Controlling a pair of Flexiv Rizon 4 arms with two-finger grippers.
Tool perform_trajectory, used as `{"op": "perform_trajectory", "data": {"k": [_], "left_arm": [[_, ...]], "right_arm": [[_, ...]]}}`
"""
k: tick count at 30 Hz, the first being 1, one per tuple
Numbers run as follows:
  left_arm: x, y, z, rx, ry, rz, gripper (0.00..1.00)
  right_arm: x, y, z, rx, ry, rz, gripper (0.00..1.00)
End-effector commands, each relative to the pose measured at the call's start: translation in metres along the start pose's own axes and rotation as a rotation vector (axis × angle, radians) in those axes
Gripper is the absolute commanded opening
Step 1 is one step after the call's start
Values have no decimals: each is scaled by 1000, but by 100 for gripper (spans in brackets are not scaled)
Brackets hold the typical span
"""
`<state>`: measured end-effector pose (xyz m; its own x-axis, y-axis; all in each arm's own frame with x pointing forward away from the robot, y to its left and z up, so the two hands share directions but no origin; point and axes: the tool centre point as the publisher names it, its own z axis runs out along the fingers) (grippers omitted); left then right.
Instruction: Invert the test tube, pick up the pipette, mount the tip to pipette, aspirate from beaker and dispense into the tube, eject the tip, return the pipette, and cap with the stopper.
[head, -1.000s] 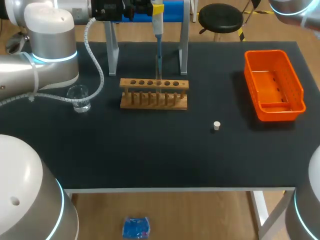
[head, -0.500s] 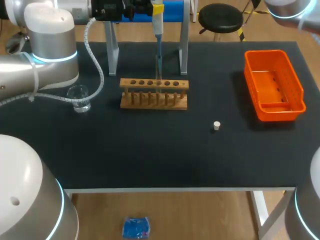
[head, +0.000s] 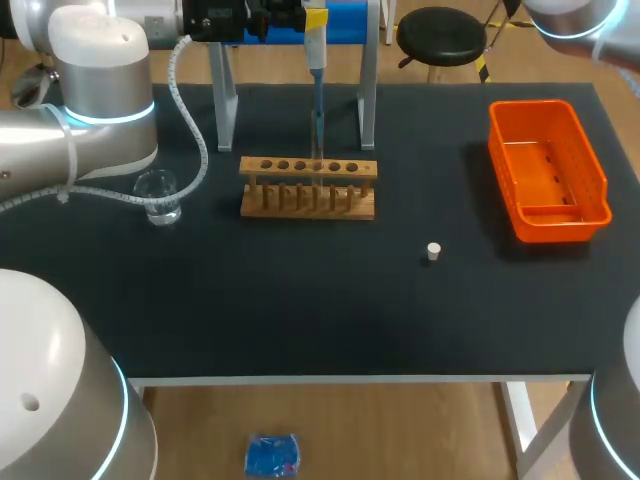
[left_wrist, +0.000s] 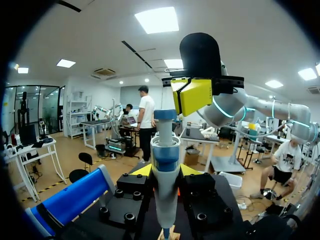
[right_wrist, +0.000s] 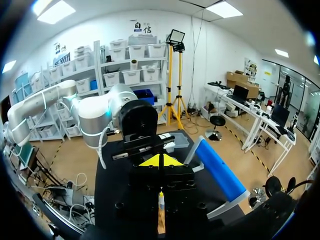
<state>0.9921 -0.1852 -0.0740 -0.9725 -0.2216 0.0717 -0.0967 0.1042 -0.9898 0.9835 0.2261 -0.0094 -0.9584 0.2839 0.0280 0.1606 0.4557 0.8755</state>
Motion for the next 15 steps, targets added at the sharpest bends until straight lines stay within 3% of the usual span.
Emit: {"op": "perform_trajectory", "data": {"k": [1, 15], "left_arm": [[0, -1, 0, -1, -1, 0, 0], [0, -1, 0, -1, -1, 0, 0]], "right_arm": [[0, 0, 0, 7, -1, -1, 0], [-2, 9, -2, -8, -8, -11, 0]]}}
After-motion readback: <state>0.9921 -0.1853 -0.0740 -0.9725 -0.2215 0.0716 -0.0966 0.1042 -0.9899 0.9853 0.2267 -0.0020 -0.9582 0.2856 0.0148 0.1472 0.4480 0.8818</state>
